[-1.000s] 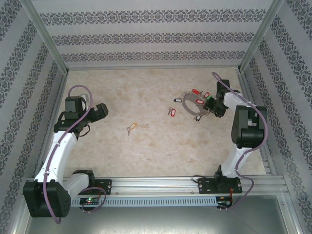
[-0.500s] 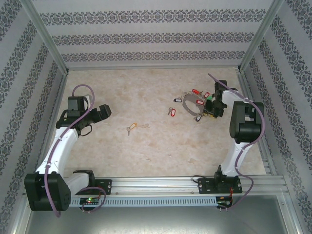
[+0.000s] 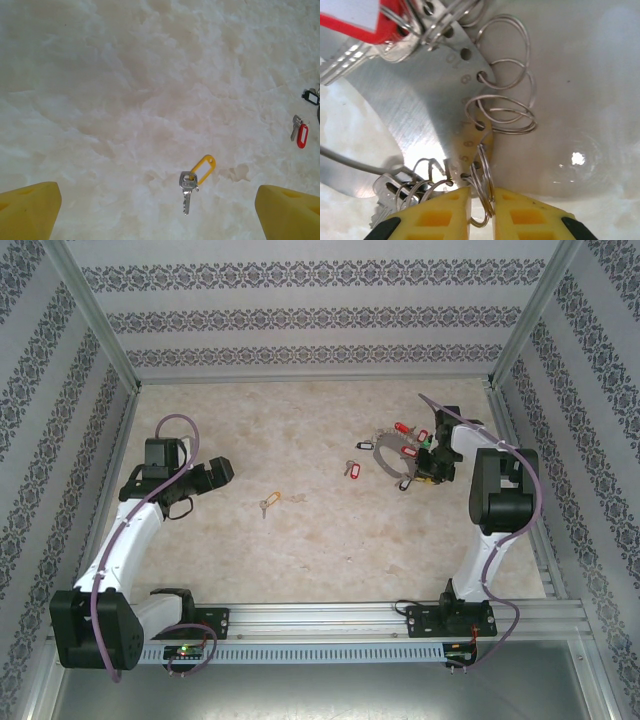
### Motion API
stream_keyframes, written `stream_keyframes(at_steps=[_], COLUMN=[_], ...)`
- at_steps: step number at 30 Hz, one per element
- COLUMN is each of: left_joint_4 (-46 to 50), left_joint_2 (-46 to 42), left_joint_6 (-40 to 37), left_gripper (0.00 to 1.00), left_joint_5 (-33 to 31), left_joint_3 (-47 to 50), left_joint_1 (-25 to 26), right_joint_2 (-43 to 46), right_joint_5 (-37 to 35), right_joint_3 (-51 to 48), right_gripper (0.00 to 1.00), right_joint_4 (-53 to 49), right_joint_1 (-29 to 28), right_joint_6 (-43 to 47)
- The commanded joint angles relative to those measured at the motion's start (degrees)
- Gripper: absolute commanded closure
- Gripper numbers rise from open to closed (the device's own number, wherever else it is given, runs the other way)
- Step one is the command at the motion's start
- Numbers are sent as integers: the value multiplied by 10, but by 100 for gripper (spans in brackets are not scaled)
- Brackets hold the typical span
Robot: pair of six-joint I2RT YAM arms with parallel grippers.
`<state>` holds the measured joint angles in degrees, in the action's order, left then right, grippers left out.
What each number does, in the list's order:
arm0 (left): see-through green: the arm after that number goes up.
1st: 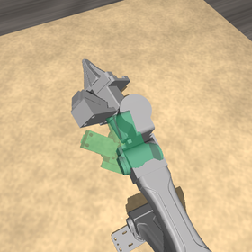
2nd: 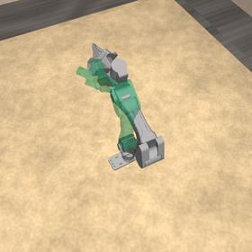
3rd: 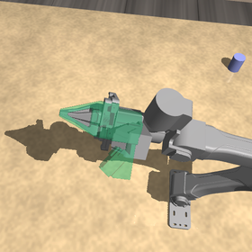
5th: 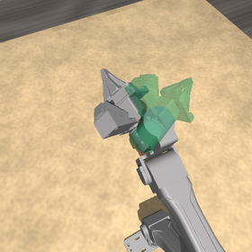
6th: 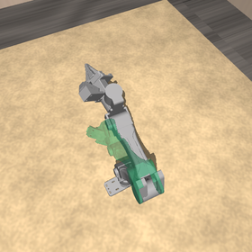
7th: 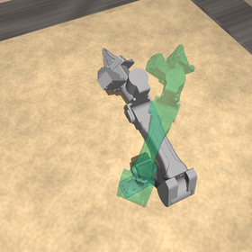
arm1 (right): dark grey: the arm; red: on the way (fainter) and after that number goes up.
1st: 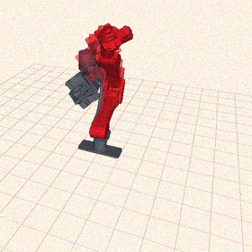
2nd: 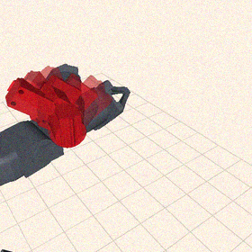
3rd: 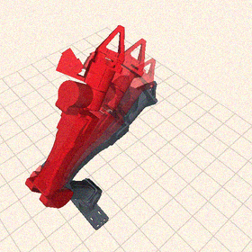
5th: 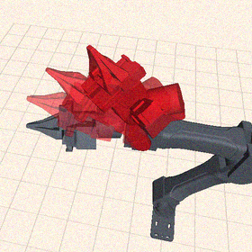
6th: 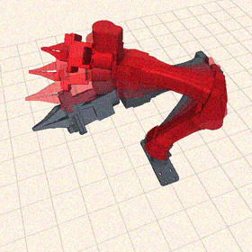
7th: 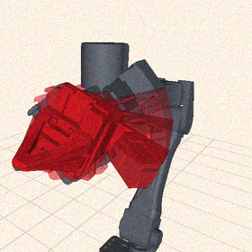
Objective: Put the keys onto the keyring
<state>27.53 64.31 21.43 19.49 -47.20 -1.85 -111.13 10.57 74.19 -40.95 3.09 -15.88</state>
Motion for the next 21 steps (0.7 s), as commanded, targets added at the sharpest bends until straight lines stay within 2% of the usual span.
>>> stream_keyframes(at_steps=[1,11,16,19,21], left_joint_4=[17,25,25,24,14], left_joint_2=[5,9,6,8,7], left_joint_6=[2,7,10,21,29], left_gripper=[0,0,0,0,0], left_joint_5=[4,-8,-19,-16,6], left_joint_3=[2,-1,2,3,6], left_joint_1=[6,20,27,29,30], right_joint_2=[33,57,75,90,93], right_joint_5=[24,16,15,25,20], right_joint_3=[-14,-43,-47,-56,-55], right_gripper=[83,99,100,100,100], right_joint_4=[-7,2,-7,-33,-78], right_joint_1=[-6,-9,-18,-42,-87], right_joint_6=[-1,3,18,11,22])
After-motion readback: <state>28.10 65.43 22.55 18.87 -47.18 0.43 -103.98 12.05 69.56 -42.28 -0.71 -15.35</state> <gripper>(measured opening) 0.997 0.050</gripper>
